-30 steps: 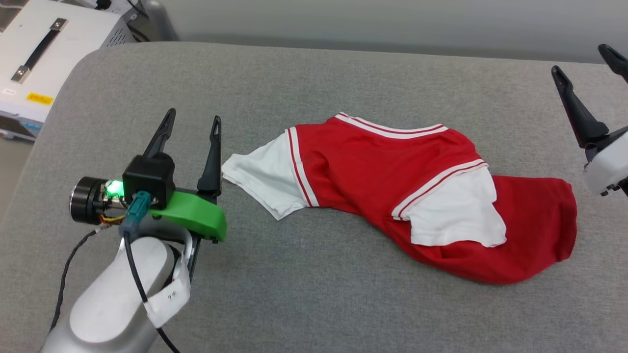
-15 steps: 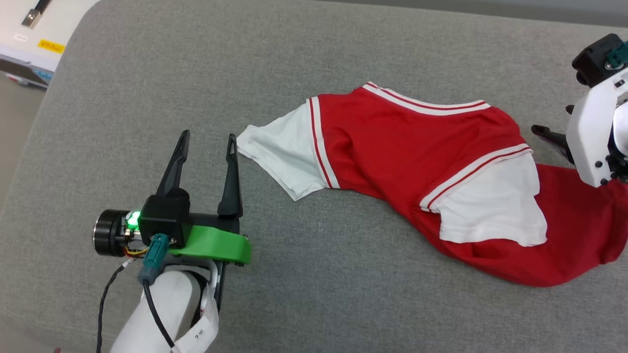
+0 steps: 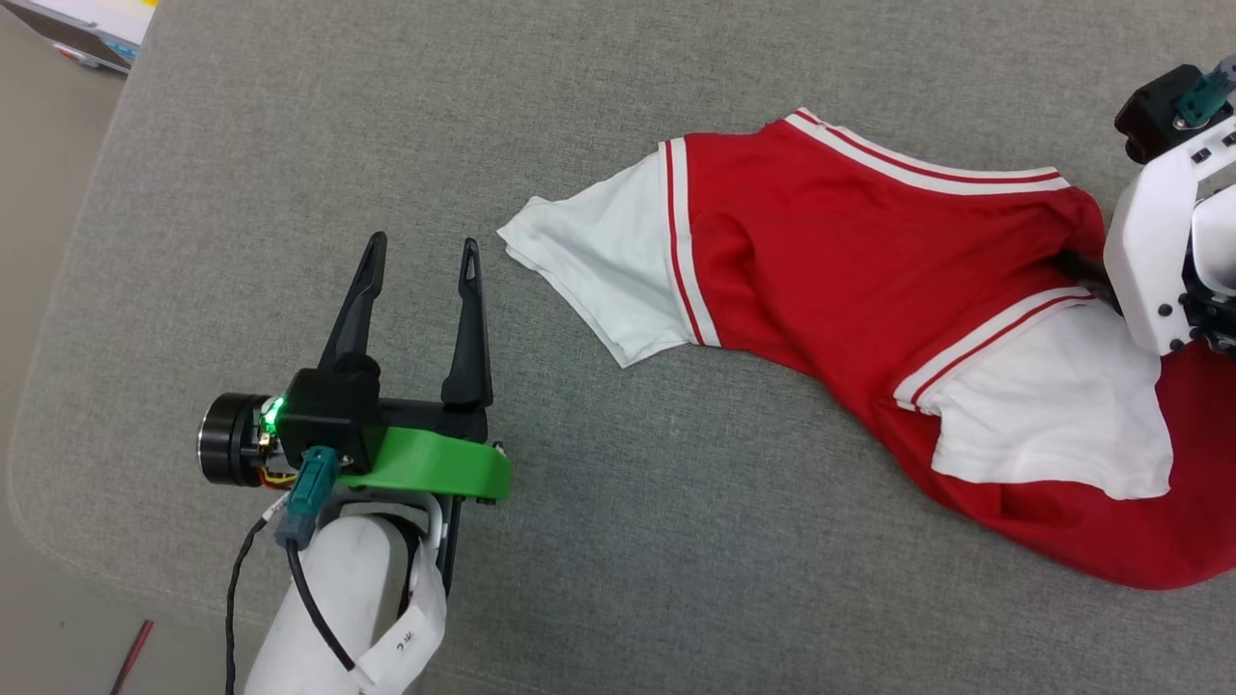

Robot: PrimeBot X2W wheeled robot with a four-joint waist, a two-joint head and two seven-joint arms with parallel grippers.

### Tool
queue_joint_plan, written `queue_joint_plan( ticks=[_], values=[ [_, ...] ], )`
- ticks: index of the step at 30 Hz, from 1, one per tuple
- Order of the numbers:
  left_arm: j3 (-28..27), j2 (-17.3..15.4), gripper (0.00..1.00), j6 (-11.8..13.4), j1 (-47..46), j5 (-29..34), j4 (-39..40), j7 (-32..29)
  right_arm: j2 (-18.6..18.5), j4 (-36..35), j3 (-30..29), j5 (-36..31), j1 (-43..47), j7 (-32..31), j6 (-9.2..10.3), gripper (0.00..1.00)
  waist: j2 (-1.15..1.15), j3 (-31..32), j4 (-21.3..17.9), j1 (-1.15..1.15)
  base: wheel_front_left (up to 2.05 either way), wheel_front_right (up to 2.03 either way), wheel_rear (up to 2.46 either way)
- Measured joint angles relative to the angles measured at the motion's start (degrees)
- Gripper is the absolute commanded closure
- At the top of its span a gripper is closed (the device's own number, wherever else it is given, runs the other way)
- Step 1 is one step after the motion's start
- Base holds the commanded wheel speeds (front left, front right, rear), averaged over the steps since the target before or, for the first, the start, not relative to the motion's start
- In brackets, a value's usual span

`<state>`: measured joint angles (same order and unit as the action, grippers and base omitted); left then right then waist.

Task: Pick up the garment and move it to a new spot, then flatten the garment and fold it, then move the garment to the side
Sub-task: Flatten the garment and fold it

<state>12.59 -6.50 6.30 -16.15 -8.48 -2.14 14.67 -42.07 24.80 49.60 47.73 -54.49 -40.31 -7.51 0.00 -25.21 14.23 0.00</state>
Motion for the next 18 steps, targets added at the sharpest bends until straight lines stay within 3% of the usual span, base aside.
queue_joint_plan(
  ticks=[1, 2, 4, 10, 18],
  values=[
    [-0.4, 0.2, 0.00, -0.2, 0.0, 0.2, -0.1, 0.0, -0.1, 0.1, 0.4, 0.1, -0.2, 0.5, 0.00, 0.00, 0.00, -0.1, 0.1, 0.00, 0.00, 0.00, 0.00],
    [-0.9, 0.5, 0.00, -0.5, 0.0, 0.5, -0.3, 0.0, -0.2, 0.2, 0.9, 0.4, -0.4, 1.3, 0.00, 0.08, 0.00, -0.1, 0.1, 0.00, 0.00, 0.00, 0.00],
    [-1.7, 1.0, 0.00, -1.1, 0.0, 1.0, -0.5, 0.0, -0.3, 0.2, 2.0, 1.0, -0.6, 3.0, 0.02, 1.00, 0.00, 0.1, -0.2, 0.00, 0.00, 0.00, 0.00],
    [-3.6, 1.6, 0.00, -2.6, 1.1, 2.5, -1.3, 0.0, -0.5, -1.9, 5.0, 3.0, -0.4, 11.1, -0.02, 1.00, 0.00, 2.1, -1.7, 0.00, 0.00, 0.00, 0.00],
    [-5.9, 2.1, 0.00, -3.6, 4.5, 3.5, -2.1, 0.0, -6.1, -12.3, 3.2, 3.4, 1.1, 19.5, -0.02, 1.00, 0.00, 6.5, -4.5, 0.00, 0.00, 0.00, 0.00]
  ],
)
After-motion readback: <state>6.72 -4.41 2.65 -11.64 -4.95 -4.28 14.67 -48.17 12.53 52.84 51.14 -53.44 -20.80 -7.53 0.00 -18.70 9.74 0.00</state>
